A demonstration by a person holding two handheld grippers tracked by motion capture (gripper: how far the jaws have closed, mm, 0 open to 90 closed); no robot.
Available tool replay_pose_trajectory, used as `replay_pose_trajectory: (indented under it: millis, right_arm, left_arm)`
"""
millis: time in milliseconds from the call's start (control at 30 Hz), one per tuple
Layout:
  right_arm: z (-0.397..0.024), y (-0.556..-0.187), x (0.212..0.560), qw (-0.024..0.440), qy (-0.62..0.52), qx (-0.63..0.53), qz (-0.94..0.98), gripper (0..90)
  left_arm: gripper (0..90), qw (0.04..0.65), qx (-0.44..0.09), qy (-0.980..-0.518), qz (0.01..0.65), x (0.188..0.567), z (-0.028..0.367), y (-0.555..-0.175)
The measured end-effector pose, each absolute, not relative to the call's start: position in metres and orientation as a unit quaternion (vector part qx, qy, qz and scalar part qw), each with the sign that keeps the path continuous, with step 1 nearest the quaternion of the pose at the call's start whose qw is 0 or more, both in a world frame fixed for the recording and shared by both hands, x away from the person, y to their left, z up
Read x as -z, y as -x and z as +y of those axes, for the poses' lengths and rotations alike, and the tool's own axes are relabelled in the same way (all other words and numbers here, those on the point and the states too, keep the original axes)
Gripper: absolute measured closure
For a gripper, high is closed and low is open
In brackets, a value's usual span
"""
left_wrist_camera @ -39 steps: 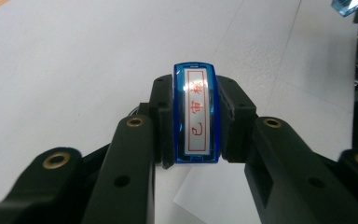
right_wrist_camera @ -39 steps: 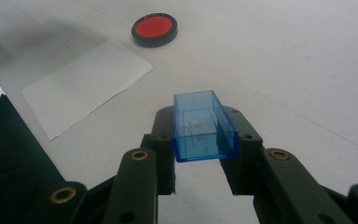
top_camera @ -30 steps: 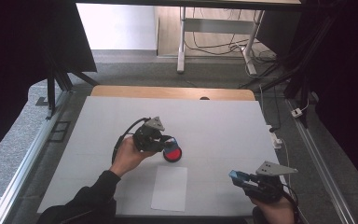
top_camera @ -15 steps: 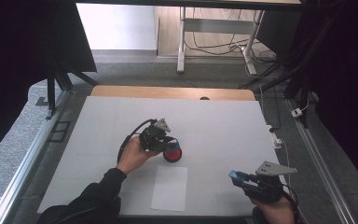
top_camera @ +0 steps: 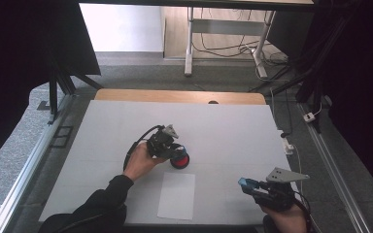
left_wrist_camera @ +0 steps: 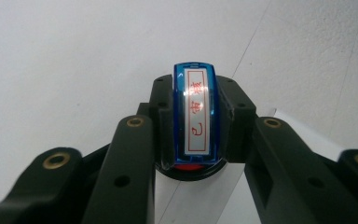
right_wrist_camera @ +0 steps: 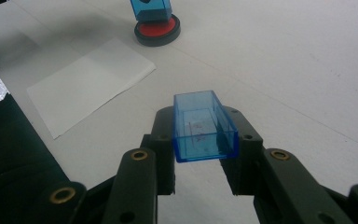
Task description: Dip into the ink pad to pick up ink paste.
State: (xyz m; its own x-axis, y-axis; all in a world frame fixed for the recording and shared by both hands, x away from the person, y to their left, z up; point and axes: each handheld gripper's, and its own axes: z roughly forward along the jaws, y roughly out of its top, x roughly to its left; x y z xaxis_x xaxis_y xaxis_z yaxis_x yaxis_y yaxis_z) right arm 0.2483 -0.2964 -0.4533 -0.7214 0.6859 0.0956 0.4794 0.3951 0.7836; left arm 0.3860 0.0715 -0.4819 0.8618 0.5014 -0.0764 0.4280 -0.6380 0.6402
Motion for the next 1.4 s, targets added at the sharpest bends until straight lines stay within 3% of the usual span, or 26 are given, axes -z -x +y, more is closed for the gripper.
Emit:
replay_pose_trajectory:
  millis: [367,700,1200,1400]
  right_arm:
    - [-0.296,-0.248,0.453,0.12,-0.352,-0.421,0.827,68.8]
    - [-0.296,-0.249,0.453,0.12,-0.352,-0.42,0.828,68.8]
    - [-0.296,-0.249,0.453,0.12,-0.352,-0.416,0.83,68.8]
    - [-0.296,-0.249,0.453,0.12,-0.352,-0.415,0.83,68.8]
  left_arm:
    - [70.6,0.326,-0.063,-0.908,0.255,0.483,0.066,-0.385]
    - [70.9,0.3,-0.103,-0.919,0.233,0.481,0.055,-0.375]
    - [70.9,0.346,-0.043,-0.897,0.273,0.487,0.07,-0.389]
    - [70.9,0.332,-0.066,-0.904,0.259,0.486,0.065,-0.384]
